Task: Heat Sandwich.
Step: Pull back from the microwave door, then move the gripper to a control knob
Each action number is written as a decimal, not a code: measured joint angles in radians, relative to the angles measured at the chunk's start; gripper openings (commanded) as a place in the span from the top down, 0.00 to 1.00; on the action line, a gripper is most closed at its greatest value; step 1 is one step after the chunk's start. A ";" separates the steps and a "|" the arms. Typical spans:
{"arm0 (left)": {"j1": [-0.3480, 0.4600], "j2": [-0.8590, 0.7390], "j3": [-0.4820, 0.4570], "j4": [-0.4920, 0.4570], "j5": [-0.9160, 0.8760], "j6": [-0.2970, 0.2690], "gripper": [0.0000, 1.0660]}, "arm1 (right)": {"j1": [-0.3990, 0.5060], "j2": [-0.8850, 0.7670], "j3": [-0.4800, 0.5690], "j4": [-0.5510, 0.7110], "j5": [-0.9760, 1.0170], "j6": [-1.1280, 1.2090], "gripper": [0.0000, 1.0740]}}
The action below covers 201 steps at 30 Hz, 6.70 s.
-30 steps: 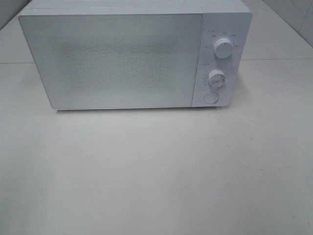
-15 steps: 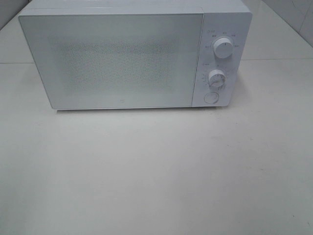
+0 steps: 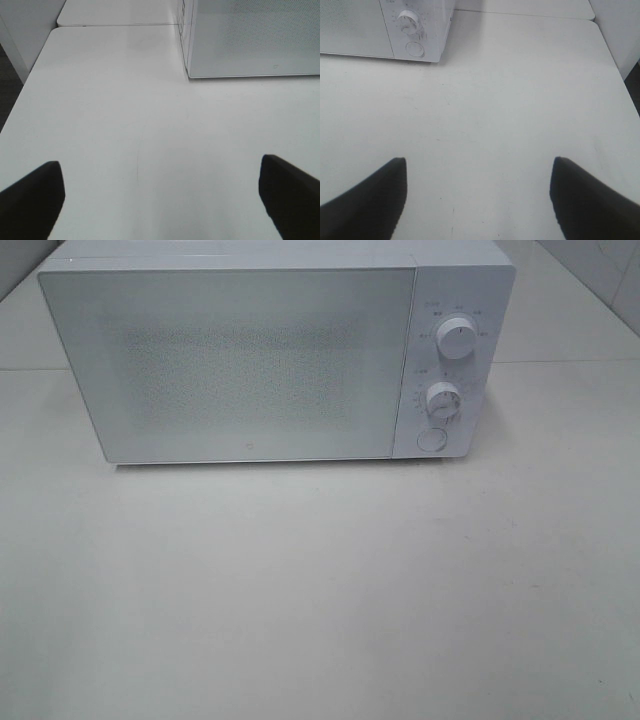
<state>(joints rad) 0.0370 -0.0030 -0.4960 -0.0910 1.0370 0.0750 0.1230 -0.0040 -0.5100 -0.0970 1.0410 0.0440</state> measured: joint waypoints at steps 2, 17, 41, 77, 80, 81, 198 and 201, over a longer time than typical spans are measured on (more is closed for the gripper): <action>0.000 0.000 0.000 0.000 0.000 0.000 0.05 | 0.000 0.000 0.000 0.000 0.000 0.000 0.29; 0.000 0.000 0.000 0.000 0.000 0.000 0.05 | 0.000 0.000 0.000 0.000 0.000 0.001 0.29; 0.000 0.000 0.000 0.000 0.000 0.000 0.05 | 0.000 0.018 -0.037 0.000 0.000 0.003 0.29; 0.000 0.000 0.000 0.000 0.000 0.000 0.05 | 0.000 0.643 -0.058 -0.001 -0.591 0.003 0.29; 0.000 0.000 0.000 0.000 0.000 0.000 0.05 | 0.000 0.712 -0.058 -0.001 -0.665 0.003 0.29; 0.000 0.000 0.000 0.000 0.000 0.000 0.05 | 0.000 0.712 -0.058 -0.001 -0.665 0.003 0.29; 0.000 0.000 0.000 0.000 0.000 -0.001 0.05 | 0.416 1.920 -0.107 0.690 -2.107 -0.272 0.29; 0.000 0.000 0.000 0.000 0.000 -0.001 0.05 | 0.400 1.944 -0.138 0.680 -2.091 -0.272 0.29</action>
<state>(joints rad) 0.0370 -0.0030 -0.4960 -0.0910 1.0370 0.0740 0.5230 1.9400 -0.6480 0.5830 -1.0500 -0.2280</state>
